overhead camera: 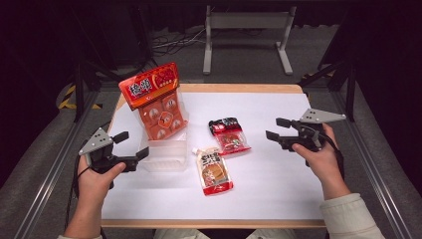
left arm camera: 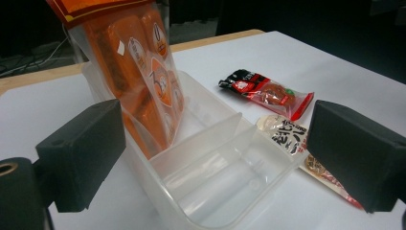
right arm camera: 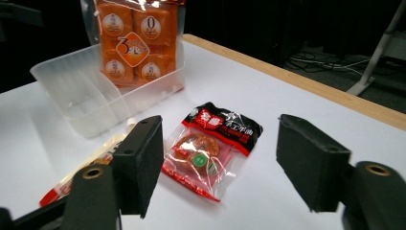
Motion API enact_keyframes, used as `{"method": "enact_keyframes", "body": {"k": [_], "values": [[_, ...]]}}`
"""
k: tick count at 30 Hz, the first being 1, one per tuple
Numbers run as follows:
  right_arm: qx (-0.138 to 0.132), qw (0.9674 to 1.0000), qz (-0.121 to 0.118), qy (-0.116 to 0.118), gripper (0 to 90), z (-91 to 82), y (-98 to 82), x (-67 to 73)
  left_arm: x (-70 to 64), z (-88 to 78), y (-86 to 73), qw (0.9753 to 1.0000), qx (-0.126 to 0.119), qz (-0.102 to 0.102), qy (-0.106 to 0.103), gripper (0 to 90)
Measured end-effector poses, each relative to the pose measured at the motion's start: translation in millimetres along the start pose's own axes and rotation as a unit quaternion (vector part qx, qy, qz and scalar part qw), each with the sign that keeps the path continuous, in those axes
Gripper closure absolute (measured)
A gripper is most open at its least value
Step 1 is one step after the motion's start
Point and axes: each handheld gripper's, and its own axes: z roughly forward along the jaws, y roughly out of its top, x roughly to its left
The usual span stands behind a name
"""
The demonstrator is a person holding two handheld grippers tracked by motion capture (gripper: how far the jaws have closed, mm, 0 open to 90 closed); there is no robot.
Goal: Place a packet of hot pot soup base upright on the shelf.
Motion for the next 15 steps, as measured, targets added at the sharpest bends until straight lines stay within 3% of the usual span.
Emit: {"method": "enact_keyframes", "body": {"k": [2,6,15], "values": [[-0.006,1.0,0.003,0.001,37.3,10.0,2.7,-1.8,-1.1,-1.5,-1.2,1.0,0.001,-0.001,-0.001,6.9],[0.006,0.9998,0.015,0.012,38.4,30.3,9.1,-8.0,3.6,-2.7,-3.6,0.9999,0.001,-0.001,0.012,6.3],[0.02,0.9996,0.001,0.022,34.4,59.8,16.6,-18.2,3.3,-3.3,-5.1,0.9999,0.002,0.0,0.011,6.6]]}}
